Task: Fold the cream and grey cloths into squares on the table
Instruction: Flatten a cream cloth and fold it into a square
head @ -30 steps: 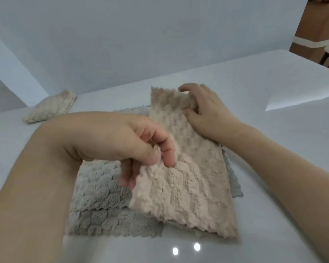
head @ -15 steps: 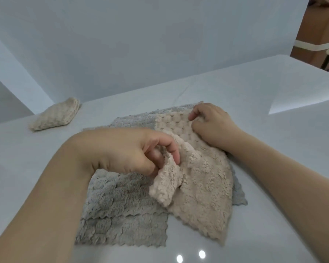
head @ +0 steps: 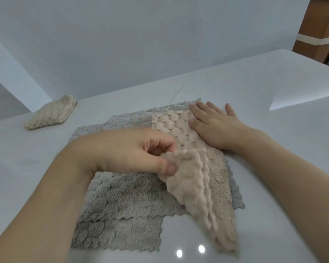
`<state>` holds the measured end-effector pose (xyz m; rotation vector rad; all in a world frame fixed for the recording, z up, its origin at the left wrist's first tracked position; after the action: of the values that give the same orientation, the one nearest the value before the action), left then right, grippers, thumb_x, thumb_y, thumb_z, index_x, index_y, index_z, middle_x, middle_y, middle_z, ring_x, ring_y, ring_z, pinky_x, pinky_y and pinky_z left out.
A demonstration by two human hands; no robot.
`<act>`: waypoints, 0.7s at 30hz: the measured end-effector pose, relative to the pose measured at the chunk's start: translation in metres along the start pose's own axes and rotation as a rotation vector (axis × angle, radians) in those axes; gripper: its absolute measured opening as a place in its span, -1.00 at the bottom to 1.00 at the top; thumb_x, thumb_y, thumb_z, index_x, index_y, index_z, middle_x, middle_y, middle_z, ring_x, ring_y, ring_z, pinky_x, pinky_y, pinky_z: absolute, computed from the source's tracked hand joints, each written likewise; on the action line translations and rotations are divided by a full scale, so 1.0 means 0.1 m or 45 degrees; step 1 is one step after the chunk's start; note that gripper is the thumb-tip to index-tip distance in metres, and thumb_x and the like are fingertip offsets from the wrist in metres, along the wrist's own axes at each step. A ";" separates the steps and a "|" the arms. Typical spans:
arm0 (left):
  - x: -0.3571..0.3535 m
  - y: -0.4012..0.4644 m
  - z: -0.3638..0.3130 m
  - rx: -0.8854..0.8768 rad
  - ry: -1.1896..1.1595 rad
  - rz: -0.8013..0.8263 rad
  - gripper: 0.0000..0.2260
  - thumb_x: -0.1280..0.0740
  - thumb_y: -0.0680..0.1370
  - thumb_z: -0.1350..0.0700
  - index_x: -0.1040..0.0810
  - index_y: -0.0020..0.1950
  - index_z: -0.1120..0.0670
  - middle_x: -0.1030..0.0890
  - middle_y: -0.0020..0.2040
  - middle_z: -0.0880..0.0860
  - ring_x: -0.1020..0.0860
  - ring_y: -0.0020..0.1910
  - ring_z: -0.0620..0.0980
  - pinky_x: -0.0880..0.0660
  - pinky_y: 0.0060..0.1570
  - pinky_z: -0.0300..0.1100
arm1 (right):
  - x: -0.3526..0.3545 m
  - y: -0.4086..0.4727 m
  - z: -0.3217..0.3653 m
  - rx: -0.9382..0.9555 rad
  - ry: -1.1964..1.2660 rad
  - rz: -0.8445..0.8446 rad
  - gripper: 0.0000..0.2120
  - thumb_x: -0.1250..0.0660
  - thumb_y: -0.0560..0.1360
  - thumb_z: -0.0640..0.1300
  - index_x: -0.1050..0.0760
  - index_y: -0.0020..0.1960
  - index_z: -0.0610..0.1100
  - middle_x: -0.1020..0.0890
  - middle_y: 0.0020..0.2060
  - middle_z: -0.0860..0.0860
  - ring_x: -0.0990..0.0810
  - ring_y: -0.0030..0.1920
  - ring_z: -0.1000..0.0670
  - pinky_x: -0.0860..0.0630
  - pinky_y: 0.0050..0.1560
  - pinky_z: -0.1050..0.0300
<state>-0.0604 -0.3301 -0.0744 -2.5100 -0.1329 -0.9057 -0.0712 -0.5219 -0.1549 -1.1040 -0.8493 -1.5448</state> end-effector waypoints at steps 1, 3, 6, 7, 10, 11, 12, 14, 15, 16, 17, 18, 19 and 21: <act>0.01 0.01 0.03 -0.002 -0.049 -0.026 -0.85 -0.39 0.51 -0.01 -0.52 -0.15 0.04 -0.47 -0.31 0.12 -0.42 -0.31 -0.08 -0.36 -0.25 -0.22 | 0.03 -0.01 0.01 0.006 0.077 -0.070 -0.48 0.14 0.64 0.15 0.00 0.57 0.04 -0.08 0.56 0.07 0.03 0.56 0.01 0.22 0.50 -0.21; 0.05 0.02 0.10 0.006 -0.134 -0.077 -0.78 -0.36 0.53 0.00 -0.48 -0.11 0.15 -0.46 -0.30 0.13 -0.43 -0.28 -0.08 -0.36 -0.20 -0.18 | 0.13 -0.04 0.02 0.043 0.252 -0.259 -0.57 0.03 0.64 0.06 -0.25 0.47 -0.02 -0.37 0.42 0.03 -0.22 0.47 -0.05 0.00 0.50 -0.16; 0.07 0.05 0.17 -0.013 -0.250 -0.156 -0.77 -0.35 0.52 0.08 -0.46 -0.15 0.24 -0.49 -0.29 0.02 -0.47 -0.26 -0.09 -0.41 -0.17 -0.25 | 0.23 -0.07 0.04 0.153 0.355 -0.543 -0.73 -0.12 0.60 -0.05 -0.51 0.21 -0.02 -0.54 0.14 0.04 -0.43 0.21 -0.04 -0.31 0.31 -0.02; 0.07 0.07 0.20 -0.004 -0.290 -0.200 -0.78 -0.35 0.51 0.07 -0.48 -0.16 0.23 -0.50 -0.28 0.01 -0.47 -0.25 -0.07 -0.42 -0.17 -0.24 | 0.26 -0.09 0.04 0.187 0.402 -0.612 -0.79 -0.16 0.58 -0.08 -0.56 0.08 -0.03 -0.55 0.02 0.06 -0.46 0.11 -0.03 -0.36 0.22 0.02; 0.07 0.18 0.39 0.167 -0.457 -0.440 -0.70 -0.38 0.49 0.02 -0.51 -0.08 0.28 -0.61 -0.17 0.23 -0.53 -0.17 0.07 -0.41 -0.10 -0.05 | 0.31 -0.09 0.02 0.226 0.571 -0.728 -0.74 -0.18 0.51 -0.08 -0.55 -0.24 -0.17 -0.56 -0.23 -0.02 -0.47 -0.13 -0.06 -0.41 -0.01 -0.03; 0.08 0.21 0.44 0.235 -0.495 -0.528 -0.65 -0.40 0.50 0.01 -0.51 0.00 0.31 -0.63 -0.05 0.32 -0.57 -0.12 0.15 -0.42 -0.06 0.03 | 0.33 -0.08 0.01 0.224 0.621 -0.725 -0.69 -0.16 0.48 -0.06 -0.53 -0.29 -0.22 -0.56 -0.28 -0.08 -0.48 -0.17 -0.10 -0.42 -0.05 -0.08; 0.08 0.25 0.48 0.293 -0.498 -0.620 -0.64 -0.40 0.52 0.00 -0.52 0.06 0.32 -0.63 0.03 0.34 -0.60 -0.08 0.22 -0.46 -0.04 0.10 | 0.33 -0.07 -0.01 0.207 0.731 -0.685 -0.63 -0.14 0.48 -0.03 -0.51 -0.31 -0.27 -0.56 -0.31 -0.13 -0.49 -0.21 -0.13 -0.43 -0.10 -0.08; 0.11 0.32 0.52 0.350 -0.383 -0.821 -0.67 -0.38 0.53 -0.05 -0.54 0.00 0.24 -0.67 -0.10 0.25 -0.64 -0.14 0.20 -0.54 -0.06 0.09 | 0.30 -0.06 -0.04 0.149 1.120 -0.552 -0.47 -0.06 0.52 0.09 -0.46 -0.27 -0.36 -0.52 -0.37 -0.21 -0.47 -0.31 -0.14 -0.41 -0.22 0.04; 0.12 0.33 0.52 0.371 -0.284 -0.927 -0.69 -0.34 0.55 -0.07 -0.52 -0.07 0.20 -0.65 -0.22 0.17 -0.62 -0.25 0.14 -0.53 -0.17 0.01 | 0.29 -0.05 -0.07 0.117 1.300 -0.496 -0.40 0.00 0.53 0.16 -0.45 -0.26 -0.36 -0.49 -0.39 -0.19 -0.44 -0.37 -0.08 -0.39 -0.29 0.14; 0.14 0.34 0.51 0.395 -0.161 -1.027 -0.70 -0.30 0.57 -0.09 -0.48 -0.12 0.15 -0.60 -0.31 0.11 -0.57 -0.34 0.09 -0.48 -0.27 -0.05 | 0.27 -0.02 -0.11 0.087 1.449 -0.440 -0.36 0.04 0.52 0.23 -0.48 -0.23 -0.31 -0.48 -0.40 -0.16 -0.43 -0.40 -0.01 -0.37 -0.34 0.23; 0.14 0.34 0.51 0.407 -0.034 -1.106 -0.71 -0.25 0.59 -0.10 -0.44 -0.14 0.11 -0.57 -0.35 0.09 -0.54 -0.38 0.08 -0.44 -0.34 -0.06 | 0.26 -0.01 -0.13 0.055 1.578 -0.375 -0.35 0.05 0.50 0.29 -0.51 -0.17 -0.26 -0.49 -0.40 -0.13 -0.43 -0.42 0.03 -0.37 -0.38 0.28; 0.13 0.35 0.50 0.409 0.068 -1.164 -0.72 -0.22 0.61 -0.12 -0.42 -0.13 0.08 -0.56 -0.36 0.09 -0.54 -0.41 0.09 -0.42 -0.38 -0.04 | 0.24 0.01 -0.15 0.028 1.636 -0.312 -0.36 0.01 0.48 0.32 -0.54 -0.09 -0.22 -0.50 -0.39 -0.13 -0.43 -0.43 0.02 -0.38 -0.38 0.28; 0.12 0.35 0.49 0.402 0.139 -1.204 -0.73 -0.19 0.62 -0.12 -0.40 -0.12 0.05 -0.55 -0.37 0.09 -0.52 -0.43 0.08 -0.39 -0.41 -0.03 | 0.21 0.02 -0.15 0.012 1.613 -0.266 -0.42 -0.07 0.48 0.31 -0.55 -0.03 -0.19 -0.51 -0.38 -0.11 -0.44 -0.42 0.00 -0.39 -0.35 0.23; 0.08 0.38 0.47 0.412 0.276 -1.252 -0.75 -0.16 0.64 -0.12 -0.39 -0.07 0.04 -0.48 -0.39 0.03 -0.44 -0.45 0.01 -0.27 -0.46 -0.08 | 0.19 0.03 -0.14 0.019 1.394 -0.276 -0.72 -0.27 0.53 0.08 -0.55 0.07 -0.10 -0.49 -0.40 -0.07 -0.43 -0.40 -0.04 -0.38 -0.28 0.11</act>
<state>-0.0175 -0.3429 -0.1163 -1.9544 -1.3955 -1.3494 -0.0725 -0.5418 -0.1421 -0.0371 -0.2073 -1.9665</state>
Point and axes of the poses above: each hand's wrist, its own y-axis towards the middle knuckle, its own x-axis out of the back of the hand, z = x × y, the point moved 4 cm from there along y, towards the middle knuckle
